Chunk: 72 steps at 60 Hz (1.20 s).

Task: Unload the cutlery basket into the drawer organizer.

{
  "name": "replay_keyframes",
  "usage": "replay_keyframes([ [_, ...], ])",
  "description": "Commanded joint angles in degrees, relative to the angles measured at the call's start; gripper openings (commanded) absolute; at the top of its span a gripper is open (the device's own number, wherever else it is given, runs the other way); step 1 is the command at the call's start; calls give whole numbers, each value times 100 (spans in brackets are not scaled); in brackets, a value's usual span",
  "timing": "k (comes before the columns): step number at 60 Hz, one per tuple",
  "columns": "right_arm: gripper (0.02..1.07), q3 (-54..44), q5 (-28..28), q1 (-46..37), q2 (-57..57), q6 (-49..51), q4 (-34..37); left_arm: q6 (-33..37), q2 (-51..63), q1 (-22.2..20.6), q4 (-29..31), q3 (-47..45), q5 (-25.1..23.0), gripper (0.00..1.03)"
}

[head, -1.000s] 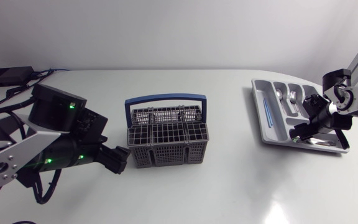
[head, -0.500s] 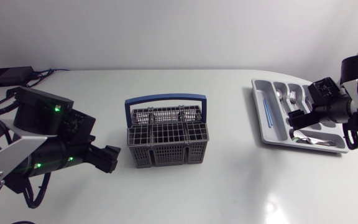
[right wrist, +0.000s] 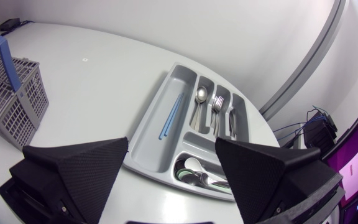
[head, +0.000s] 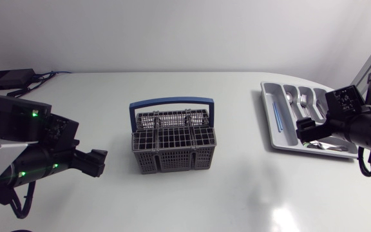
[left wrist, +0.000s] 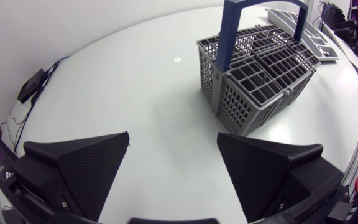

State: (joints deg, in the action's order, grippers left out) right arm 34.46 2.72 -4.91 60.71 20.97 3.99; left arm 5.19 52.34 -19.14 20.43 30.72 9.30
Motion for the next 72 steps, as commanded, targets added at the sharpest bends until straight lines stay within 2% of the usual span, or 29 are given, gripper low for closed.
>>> replay_keyframes([
  [1,103,-282,-26,60,-314,-137,-118,202,-127,129,40,-224,19,99],
  [29,103,-1292,18,209,-2177,-181,-214,404,-619,1052,40,-593,-324,99],
  [57,102,-2197,33,309,-3712,-617,-210,307,-997,1492,67,-866,-737,99],
  [72,102,-2599,-65,368,-4471,-1093,-271,228,-1296,1509,181,-945,-772,99],
])
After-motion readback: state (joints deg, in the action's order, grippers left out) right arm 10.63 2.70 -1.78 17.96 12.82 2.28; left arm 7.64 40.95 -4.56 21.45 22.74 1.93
